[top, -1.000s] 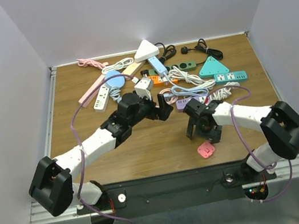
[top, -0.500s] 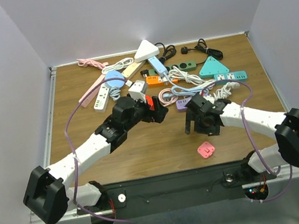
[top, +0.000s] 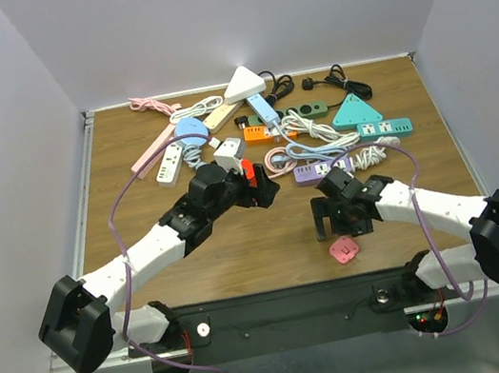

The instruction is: Insert the plug

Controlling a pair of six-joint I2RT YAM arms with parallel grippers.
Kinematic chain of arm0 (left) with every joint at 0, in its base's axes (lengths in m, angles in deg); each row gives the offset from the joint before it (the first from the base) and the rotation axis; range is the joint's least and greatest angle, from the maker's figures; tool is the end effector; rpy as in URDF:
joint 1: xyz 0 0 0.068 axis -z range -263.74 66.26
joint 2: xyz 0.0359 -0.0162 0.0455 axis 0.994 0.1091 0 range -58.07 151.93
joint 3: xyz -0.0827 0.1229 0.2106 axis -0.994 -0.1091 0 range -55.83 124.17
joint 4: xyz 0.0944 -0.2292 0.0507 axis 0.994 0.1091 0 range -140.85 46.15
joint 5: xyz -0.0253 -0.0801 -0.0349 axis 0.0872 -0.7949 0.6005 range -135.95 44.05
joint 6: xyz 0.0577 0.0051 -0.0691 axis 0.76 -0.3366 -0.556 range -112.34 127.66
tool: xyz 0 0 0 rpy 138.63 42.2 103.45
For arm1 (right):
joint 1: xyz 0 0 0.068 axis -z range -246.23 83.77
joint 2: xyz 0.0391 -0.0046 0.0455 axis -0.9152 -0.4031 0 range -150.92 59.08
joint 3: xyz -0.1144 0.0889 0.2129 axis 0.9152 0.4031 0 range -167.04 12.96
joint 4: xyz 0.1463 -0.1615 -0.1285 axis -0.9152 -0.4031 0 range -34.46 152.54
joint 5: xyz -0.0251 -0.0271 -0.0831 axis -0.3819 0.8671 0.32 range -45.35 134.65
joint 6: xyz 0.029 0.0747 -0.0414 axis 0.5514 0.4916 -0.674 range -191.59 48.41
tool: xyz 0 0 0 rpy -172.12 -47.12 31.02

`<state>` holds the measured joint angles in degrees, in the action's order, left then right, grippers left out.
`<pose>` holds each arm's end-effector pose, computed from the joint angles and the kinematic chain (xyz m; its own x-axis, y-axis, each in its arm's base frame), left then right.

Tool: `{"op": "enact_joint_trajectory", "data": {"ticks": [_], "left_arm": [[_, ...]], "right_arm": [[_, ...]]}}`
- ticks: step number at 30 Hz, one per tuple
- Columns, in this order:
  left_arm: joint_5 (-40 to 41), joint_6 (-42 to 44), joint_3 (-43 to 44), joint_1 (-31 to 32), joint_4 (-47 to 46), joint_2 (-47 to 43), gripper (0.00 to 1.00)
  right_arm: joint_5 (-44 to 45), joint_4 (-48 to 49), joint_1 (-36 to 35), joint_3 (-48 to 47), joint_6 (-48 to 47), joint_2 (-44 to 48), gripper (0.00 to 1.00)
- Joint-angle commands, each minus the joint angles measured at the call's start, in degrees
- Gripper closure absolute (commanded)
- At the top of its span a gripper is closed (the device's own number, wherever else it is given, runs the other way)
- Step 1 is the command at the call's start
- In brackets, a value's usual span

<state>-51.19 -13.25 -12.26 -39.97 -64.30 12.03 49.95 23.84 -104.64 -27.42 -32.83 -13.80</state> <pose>0.2288 -0.2292 0.2601 -0.4215 -0.0884 -0.9025 0.6451 0.6703 -0.3669 0.1833 0.1358 0.1284 -0.9511 0.0414 -0.3060 0.0002 0.9910 0.1336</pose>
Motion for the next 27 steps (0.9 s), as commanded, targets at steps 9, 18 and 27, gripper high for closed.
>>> {"op": "enact_joint_trajectory", "data": {"ticks": [9, 18, 27], "left_arm": [[-0.21, -0.45, 1.43, -0.17, -1.58, -0.23, 0.01], [-0.92, -0.45, 2.04, -0.17, -1.66, 0.21, 0.01], [-1.71, -0.98, 1.52, -0.17, -2.28, 0.03, 0.01]], "right_arm": [[0.41, -0.06, -5.27, 0.92, 1.58, -0.60, 0.00], [-0.29, -3.49, -9.13, 2.67, 3.59, 1.07, 0.00], [2.34, -5.69, -10.28, 4.70, 6.23, 4.16, 0.00]]}}
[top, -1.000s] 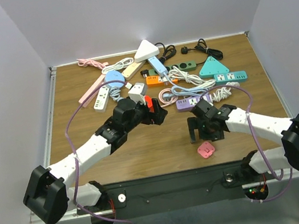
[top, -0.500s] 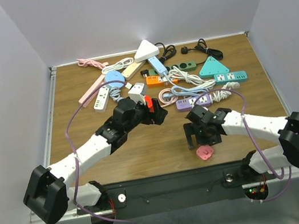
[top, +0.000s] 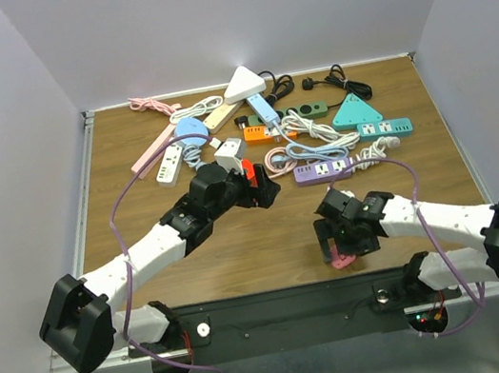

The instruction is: Insert the plug

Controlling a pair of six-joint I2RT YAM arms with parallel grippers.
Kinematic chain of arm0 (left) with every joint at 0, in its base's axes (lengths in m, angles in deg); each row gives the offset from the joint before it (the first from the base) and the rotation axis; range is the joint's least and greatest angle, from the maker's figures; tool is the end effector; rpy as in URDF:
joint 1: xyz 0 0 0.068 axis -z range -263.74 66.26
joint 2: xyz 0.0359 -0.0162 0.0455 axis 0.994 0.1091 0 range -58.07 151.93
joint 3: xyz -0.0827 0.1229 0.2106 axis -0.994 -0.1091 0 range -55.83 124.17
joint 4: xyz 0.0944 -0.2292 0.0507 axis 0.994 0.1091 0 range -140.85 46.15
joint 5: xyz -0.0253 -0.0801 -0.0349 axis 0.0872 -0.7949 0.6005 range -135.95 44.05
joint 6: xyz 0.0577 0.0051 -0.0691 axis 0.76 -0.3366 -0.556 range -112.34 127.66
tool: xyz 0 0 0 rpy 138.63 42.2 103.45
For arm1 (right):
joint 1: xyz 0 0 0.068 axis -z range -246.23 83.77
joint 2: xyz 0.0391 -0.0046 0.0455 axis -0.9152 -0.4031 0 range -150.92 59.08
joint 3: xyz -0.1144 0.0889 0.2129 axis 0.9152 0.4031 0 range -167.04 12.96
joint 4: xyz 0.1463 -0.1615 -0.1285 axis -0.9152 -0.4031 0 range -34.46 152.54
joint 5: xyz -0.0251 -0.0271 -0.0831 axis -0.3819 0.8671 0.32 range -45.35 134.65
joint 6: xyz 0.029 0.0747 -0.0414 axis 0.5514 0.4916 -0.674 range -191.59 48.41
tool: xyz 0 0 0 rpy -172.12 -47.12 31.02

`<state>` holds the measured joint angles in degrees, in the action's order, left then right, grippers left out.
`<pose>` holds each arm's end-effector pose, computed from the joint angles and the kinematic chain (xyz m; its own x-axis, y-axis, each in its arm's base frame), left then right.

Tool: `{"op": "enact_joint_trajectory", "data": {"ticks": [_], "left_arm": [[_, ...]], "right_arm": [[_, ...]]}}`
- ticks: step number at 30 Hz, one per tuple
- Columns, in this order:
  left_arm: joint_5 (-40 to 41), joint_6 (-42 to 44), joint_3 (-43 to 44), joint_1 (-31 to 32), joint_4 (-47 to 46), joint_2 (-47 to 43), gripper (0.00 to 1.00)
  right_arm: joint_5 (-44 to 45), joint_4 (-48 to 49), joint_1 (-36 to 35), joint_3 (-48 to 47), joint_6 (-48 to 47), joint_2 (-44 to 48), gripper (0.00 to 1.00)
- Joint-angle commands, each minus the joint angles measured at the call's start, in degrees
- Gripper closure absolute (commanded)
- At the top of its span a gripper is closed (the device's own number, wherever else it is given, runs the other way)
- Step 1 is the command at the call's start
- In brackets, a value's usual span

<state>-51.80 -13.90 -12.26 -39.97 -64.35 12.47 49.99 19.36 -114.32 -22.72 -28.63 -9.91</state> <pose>0.2290 -0.2306 0.2579 -0.4357 -0.0888 -0.8957 0.6447 0.6637 -0.3794 0.1374 0.1418 0.1157 -0.9704 -0.0653 -0.2326 -0.0891 0.9917 0.0930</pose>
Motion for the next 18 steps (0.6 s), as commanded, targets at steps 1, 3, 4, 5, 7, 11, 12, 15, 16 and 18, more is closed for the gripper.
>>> {"op": "enact_joint_trajectory", "data": {"ticks": [1, 3, 4, 5, 7, 11, 12, 15, 16, 18], "left_arm": [[-1.10, -0.41, 1.34, -0.09, -2.50, -0.49, 0.01], [-1.36, -0.67, 1.25, -0.09, -2.59, -0.67, 0.01], [-1.27, -0.67, 1.17, -0.09, -2.59, -0.67, 0.01], [-1.27, -0.67, 1.16, -0.09, -2.59, -0.58, 0.01], [-1.27, -0.41, 1.16, -0.09, -2.68, -0.32, 0.01], [-1.45, 0.03, 0.99, -0.09, -2.50, -0.41, 0.01], [-1.45, 0.12, 0.81, -0.09, -2.50, -0.32, 0.01], [-1.71, 0.38, 0.29, 0.00, -2.24, -0.93, 0.01], [-1.80, 0.38, 0.02, -0.09, -2.15, -1.19, 0.01], [-1.80, 0.90, -0.85, -0.09, -2.50, -2.07, 0.01]], "right_arm": [[3.00, -1.12, -0.51, -0.70, 2.56, -0.09, 0.00], [3.79, -0.68, -0.86, -1.23, 3.36, -1.05, 0.00], [5.10, -0.42, -0.86, -1.93, 3.53, -1.49, 0.00], [5.64, -0.33, -0.95, -2.20, 3.71, -1.76, 0.00], [7.13, 0.20, -0.95, -3.16, 3.71, -3.51, 0.00], [7.58, 2.30, -1.03, -3.78, 3.62, -6.33, 0.02], [7.58, 2.66, -1.03, -4.04, 3.62, -6.59, 0.03], [6.96, 2.75, -1.03, -5.01, 3.01, -7.12, 0.17], [6.53, 2.66, -1.03, -5.10, 3.09, -6.60, 0.32], [5.48, 2.57, -0.95, -5.54, 3.01, -5.72, 0.41]]}}
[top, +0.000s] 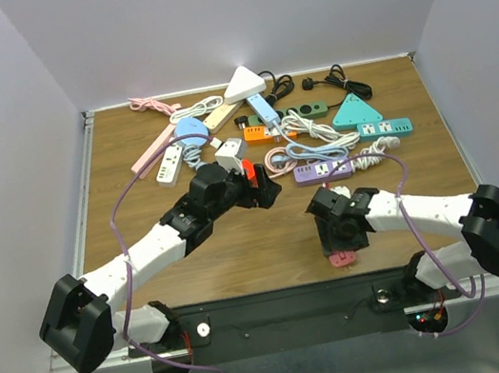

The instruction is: Insert the plug

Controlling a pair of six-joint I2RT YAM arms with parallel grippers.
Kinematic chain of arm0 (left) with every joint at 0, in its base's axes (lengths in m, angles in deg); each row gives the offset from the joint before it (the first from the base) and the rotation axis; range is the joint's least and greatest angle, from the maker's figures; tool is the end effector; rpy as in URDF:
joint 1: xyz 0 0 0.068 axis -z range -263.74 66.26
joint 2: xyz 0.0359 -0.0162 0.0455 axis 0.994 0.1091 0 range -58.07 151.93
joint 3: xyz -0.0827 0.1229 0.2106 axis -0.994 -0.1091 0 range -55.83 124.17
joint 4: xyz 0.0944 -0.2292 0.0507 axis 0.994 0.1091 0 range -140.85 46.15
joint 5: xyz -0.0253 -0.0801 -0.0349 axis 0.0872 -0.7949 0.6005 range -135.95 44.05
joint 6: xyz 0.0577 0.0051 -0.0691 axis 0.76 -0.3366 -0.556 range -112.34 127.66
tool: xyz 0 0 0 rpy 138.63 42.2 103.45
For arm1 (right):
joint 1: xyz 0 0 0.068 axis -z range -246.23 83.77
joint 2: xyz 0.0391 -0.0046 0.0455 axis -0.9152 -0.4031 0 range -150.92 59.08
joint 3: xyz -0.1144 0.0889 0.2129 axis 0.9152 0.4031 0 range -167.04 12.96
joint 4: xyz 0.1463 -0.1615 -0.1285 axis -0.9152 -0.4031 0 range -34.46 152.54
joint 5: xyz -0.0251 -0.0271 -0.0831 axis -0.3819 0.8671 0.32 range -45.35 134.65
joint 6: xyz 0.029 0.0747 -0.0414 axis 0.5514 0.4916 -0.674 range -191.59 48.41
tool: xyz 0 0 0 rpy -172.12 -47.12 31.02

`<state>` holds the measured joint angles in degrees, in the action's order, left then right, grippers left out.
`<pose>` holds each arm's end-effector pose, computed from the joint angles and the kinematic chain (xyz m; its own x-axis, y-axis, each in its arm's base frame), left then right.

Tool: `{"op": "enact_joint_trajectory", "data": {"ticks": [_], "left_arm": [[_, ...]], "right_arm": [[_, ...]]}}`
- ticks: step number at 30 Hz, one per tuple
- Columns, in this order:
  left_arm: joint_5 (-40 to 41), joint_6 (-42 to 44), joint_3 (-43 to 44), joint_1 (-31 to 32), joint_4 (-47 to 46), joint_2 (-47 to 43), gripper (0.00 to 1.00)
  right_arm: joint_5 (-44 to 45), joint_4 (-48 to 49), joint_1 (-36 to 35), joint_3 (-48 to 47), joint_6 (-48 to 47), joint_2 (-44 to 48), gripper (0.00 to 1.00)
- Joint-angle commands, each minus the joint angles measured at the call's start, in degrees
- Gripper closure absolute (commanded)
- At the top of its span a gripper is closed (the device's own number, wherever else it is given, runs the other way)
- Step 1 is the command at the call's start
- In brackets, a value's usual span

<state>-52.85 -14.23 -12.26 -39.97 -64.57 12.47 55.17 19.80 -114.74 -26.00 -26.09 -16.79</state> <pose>0.2279 -0.2316 0.2586 -0.4412 -0.0899 -0.8929 0.6538 0.6494 -0.3884 0.1513 0.1488 0.1096 -0.9666 -0.0344 -0.2540 -0.0362 0.9993 0.0023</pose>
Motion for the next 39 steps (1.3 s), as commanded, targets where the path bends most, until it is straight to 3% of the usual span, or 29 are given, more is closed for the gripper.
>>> {"op": "enact_joint_trajectory", "data": {"ticks": [1, 5, 9, 18, 27, 39], "left_arm": [[-0.84, 1.24, -1.29, -0.09, -2.45, -2.42, 0.01], [-0.31, 2.02, -3.05, -0.09, -2.98, -4.18, 0.01], [-1.10, 2.29, -6.21, -0.09, -5.79, -8.65, 0.01], [-7.16, 4.75, -12.28, -0.09, -14.76, -16.40, 0.01], [-7.17, 2.73, -12.55, -0.09, -16.87, -14.30, 0.01], [3.11, -0.96, -7.27, -0.09, -16.96, -7.61, 0.01]], "right_arm": [[0.03, 2.05, -0.62, -2.70, 0.38, 1.08, 0.45], [-0.77, 1.96, -0.62, -7.08, -0.14, -1.10, 0.59], [2.38, 1.09, -0.44, -15.16, 0.03, -6.03, 0.65], [2.14, 1.34, 5.70, -35.29, -4.62, -16.23, 0.99], [-5.42, 5.21, 8.08, -42.86, -3.40, -15.88, 1.00], [-14.65, 11.19, 8.08, -39.35, 1.53, -9.91, 1.00]]}}
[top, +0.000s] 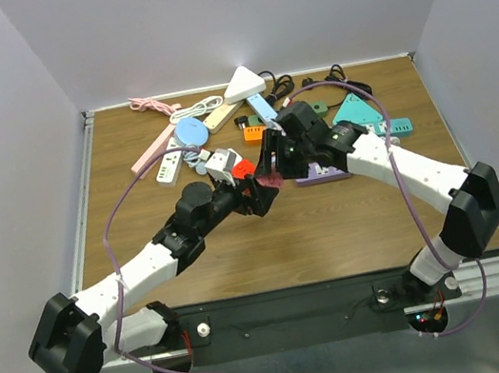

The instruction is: Insert the plug

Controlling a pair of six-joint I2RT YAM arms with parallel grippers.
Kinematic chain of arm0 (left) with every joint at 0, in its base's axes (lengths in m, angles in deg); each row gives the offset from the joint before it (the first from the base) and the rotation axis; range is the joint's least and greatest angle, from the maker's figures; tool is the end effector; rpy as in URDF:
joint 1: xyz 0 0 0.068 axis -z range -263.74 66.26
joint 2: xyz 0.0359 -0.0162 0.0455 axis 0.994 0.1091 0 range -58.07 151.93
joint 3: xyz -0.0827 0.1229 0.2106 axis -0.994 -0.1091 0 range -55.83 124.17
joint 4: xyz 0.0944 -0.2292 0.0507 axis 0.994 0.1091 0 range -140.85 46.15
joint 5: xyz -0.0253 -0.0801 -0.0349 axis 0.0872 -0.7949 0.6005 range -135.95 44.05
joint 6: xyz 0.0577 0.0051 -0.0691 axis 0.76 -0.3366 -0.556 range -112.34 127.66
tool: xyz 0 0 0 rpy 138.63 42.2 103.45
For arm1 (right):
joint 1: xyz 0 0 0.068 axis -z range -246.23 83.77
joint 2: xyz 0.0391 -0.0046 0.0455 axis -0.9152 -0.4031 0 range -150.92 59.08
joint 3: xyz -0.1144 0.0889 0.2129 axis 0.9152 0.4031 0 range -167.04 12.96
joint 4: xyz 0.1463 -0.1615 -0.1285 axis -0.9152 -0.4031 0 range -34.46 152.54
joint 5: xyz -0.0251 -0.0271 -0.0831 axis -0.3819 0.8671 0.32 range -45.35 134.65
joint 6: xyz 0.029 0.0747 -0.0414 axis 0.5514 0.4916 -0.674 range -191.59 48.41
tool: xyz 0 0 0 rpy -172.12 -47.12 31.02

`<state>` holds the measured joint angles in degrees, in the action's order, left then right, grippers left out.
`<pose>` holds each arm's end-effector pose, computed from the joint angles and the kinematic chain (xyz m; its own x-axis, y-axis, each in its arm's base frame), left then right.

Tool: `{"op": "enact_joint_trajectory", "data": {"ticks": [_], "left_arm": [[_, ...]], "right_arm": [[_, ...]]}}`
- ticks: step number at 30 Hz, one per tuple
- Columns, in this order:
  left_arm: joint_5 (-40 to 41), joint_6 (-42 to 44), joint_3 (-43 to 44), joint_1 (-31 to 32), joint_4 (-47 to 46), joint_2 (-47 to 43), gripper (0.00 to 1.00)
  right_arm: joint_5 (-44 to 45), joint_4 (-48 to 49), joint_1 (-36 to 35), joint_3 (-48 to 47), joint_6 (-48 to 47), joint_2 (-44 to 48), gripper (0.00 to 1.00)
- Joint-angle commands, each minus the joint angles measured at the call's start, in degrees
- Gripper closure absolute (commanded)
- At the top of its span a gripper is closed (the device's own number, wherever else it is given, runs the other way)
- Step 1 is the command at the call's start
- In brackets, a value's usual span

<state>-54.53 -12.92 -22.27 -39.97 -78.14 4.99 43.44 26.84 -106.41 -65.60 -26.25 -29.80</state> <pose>0.2056 -0.2135 0.2648 -0.3044 -0.1897 -0.9335 0.7313 0.5815 -0.3566 0.2781 0.2371 0.2671 -0.8532 0.2102 -0.4773 -0.0703 0.8605 0.5046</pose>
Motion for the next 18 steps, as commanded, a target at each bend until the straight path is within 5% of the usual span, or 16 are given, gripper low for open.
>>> {"op": "enact_joint_trajectory", "data": {"ticks": [1, 10, 13, 15, 18], "left_arm": [[5.50, -2.97, 2.74, -0.09, -3.39, 0.12, 0.01], [7.88, -4.30, 2.74, -0.09, -7.16, 0.56, 0.02], [6.21, -4.38, 3.26, -0.09, -8.13, 2.06, 0.16], [4.10, -4.47, 3.44, 0.00, -9.62, 3.37, 0.40], [1.99, -4.73, 3.53, 0.09, -10.06, 4.34, 0.44]], "right_arm": [[-3.44, 4.24, -0.25, 0.43, 1.77, 3.62, 1.00], [-7.05, 5.90, -0.16, 3.15, 2.29, 4.68, 1.00], [-7.66, 6.43, -0.16, 3.94, 2.73, 4.77, 1.00], [-7.93, 7.22, -0.16, 4.56, 3.26, 5.21, 1.00], [-6.61, 7.58, -0.16, 4.56, 3.70, 5.91, 0.99]]}}
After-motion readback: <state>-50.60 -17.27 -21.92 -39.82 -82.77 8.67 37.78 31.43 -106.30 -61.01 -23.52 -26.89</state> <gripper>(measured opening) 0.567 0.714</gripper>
